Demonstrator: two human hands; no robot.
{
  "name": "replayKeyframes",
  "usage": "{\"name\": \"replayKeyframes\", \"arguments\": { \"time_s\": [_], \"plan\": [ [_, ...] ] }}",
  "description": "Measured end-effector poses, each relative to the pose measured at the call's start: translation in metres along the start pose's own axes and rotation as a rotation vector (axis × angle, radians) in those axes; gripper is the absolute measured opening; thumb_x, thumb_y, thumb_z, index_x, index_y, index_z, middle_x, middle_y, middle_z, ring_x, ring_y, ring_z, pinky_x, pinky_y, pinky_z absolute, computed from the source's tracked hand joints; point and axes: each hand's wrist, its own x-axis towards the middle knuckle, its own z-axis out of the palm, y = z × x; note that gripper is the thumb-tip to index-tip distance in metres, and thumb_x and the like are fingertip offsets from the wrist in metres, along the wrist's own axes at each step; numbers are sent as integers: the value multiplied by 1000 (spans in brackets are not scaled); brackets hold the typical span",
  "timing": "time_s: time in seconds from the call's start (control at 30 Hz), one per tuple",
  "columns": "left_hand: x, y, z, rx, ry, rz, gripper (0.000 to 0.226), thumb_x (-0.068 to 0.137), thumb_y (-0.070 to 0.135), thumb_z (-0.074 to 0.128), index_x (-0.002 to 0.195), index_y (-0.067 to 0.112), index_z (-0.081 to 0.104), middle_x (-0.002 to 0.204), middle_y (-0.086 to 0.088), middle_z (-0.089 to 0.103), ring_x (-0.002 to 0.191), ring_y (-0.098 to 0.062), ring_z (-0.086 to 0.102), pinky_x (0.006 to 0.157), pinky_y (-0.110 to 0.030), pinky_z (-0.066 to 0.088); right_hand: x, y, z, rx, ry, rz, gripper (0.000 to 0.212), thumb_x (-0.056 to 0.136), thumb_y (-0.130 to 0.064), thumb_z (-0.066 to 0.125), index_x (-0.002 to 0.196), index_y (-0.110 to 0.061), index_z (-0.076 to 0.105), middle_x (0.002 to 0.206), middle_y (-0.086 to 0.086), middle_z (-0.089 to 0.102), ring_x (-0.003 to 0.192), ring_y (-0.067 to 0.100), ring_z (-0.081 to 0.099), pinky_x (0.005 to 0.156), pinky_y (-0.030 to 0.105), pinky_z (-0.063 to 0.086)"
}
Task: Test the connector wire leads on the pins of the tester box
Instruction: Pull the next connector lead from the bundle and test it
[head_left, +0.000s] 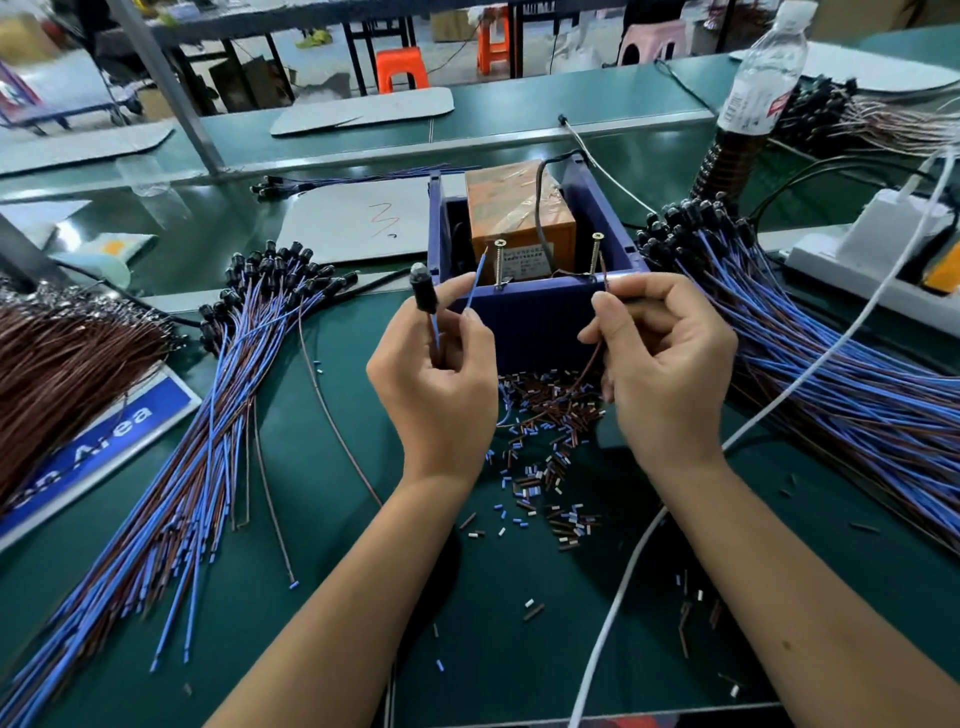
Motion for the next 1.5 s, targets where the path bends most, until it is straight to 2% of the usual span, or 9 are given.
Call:
{"name": "replayKeyframes", "arguments": {
  "time_s": [0.13,0.33,0.6,0.9,1.07,1.17,1.3,1.4,1.5],
  "plan": [
    [-1,0,-1,18,1,-14,20,91,13,60,104,14,75,64,16,48,51,-10,40,55,-26,35,0,-1,-1,-163,116,-85,10,101,-17,67,101,-10,74,75,-4,73,63,10,70,60,21,51],
    [-1,2,-1,32,-18,-7,19,87,12,60,96,17,76,59,15,43,50,-8,37,55,-22,32,0,-3,0,-224,101,-166,13,103,-14,64,106,-12,76,78,-7,73,71,8,73,64,21,54],
    [-1,8,-2,45,-12,16,19,85,4,62,95,11,76,60,19,44,51,-4,39,55,-14,31,0,-1,-2,-280,110,-196,16,105,-15,61,102,-9,76,76,-7,72,67,10,68,60,29,52],
    [-2,10,-3,6,33,1,18,87,8,60,95,12,76,62,11,45,52,-7,38,55,-24,33,-1,-3,0,-232,131,-155,14,104,-16,60,104,-10,73,75,-6,71,67,10,69,62,21,49],
    [-6,30,11,3,-21,87,20,88,5,59,97,9,76,66,5,52,52,-7,41,55,-19,33,-5,-10,-8,-167,173,-109,6,104,-14,60,107,-15,66,73,-3,72,66,17,69,62,32,53],
    [-13,57,42,-91,-162,-25,18,88,7,61,92,17,76,63,4,59,52,-4,46,51,-21,37,-3,-17,-28,-177,213,-95,8,104,-16,60,108,-16,66,73,-3,71,58,19,64,56,38,51],
    [-25,100,101,-131,-434,-216,14,85,8,65,79,13,77,55,10,59,51,-1,48,51,-21,39,5,-28,-83,-214,333,-49,12,101,-18,60,101,-20,72,73,1,72,52,24,62,53,37,51],
    [-44,124,157,-168,-813,-598,21,87,10,66,67,1,65,58,-10,55,50,-16,46,49,-35,44,15,-36,-142,-332,489,23,15,94,-21,60,94,-26,74,71,1,73,54,26,65,53,42,54],
    [-69,140,207,-359,-1142,-1112,32,97,6,50,66,13,45,53,-3,39,29,-7,24,32,-13,18,22,-44,-194,-435,590,155,15,87,-24,60,88,-25,75,62,-6,70,51,11,63,60,38,59]
  ]
}}
